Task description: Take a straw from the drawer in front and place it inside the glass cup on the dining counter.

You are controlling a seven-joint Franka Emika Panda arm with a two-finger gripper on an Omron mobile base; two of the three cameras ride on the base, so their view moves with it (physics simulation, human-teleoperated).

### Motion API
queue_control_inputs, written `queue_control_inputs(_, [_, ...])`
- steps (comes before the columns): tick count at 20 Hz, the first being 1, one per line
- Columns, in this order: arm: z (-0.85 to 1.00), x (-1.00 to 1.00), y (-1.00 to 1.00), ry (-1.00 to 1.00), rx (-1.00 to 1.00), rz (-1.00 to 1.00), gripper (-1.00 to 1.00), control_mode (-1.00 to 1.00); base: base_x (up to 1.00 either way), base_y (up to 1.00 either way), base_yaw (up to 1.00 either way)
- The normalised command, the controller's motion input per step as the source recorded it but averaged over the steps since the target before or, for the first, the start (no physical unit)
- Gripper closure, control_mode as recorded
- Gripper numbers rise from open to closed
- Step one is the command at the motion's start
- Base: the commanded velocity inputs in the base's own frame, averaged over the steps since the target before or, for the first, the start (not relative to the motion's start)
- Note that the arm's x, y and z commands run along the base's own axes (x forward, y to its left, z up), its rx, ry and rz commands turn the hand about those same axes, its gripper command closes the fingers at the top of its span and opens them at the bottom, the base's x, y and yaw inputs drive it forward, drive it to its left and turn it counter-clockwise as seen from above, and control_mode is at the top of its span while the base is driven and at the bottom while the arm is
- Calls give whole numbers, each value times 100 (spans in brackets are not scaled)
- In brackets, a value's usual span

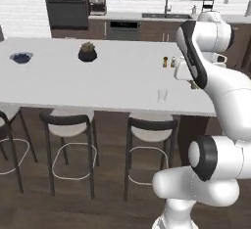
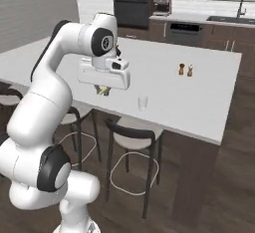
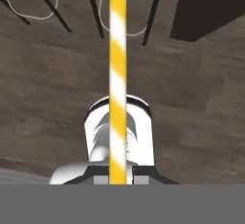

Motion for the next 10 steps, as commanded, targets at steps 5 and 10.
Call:
queue_control_inputs(5, [0, 0, 0, 0, 0, 0, 100, 100, 64, 6, -65])
queue_control_inputs(10, [0, 0, 0, 0, 0, 0, 100, 100, 65, 34, -49])
